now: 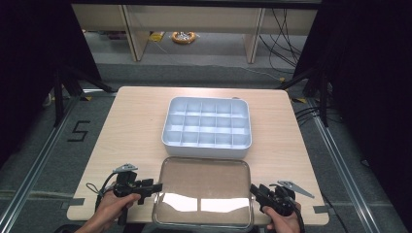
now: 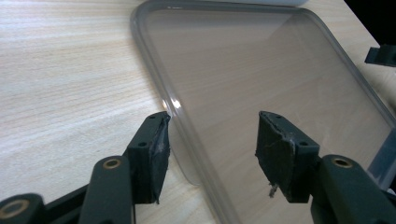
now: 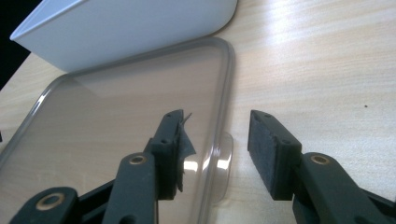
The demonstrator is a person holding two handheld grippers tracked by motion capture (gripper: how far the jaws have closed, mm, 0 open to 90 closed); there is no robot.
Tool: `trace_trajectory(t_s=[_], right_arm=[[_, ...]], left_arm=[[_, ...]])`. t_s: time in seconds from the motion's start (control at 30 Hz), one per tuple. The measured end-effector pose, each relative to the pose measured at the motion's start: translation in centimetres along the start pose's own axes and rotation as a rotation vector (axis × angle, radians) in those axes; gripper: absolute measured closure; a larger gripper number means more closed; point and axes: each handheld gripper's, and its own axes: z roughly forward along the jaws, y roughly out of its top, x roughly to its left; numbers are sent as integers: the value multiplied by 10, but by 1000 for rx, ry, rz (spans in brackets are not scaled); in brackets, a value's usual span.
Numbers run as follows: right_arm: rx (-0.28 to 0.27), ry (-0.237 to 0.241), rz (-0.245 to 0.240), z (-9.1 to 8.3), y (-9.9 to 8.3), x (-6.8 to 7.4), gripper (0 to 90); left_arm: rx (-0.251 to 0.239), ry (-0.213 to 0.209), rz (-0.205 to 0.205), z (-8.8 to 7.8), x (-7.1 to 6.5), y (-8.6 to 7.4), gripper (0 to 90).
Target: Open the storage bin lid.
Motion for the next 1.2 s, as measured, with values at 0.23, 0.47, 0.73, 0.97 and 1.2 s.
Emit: trace_trajectory(t_s=[0.23, 0.47, 0.73, 0.97, 1.2], right_arm=[[-35, 22, -66, 0, 2, -5, 539], [-68, -16, -163, -3, 6, -6, 491], [-89, 7, -164, -6, 6, 0, 423], [-111, -3, -205, -8, 8, 1, 373], [-136, -2, -312, -8, 9, 4, 303]], left_arm=[[-12, -14, 8, -4, 1, 2, 427], [-17, -28, 28, -5, 1, 3, 408], [-33, -34, 48, -7, 0, 5, 358], [-44, -26, 67, -7, -1, 5, 304], [-76, -19, 91, -9, -3, 6, 245]])
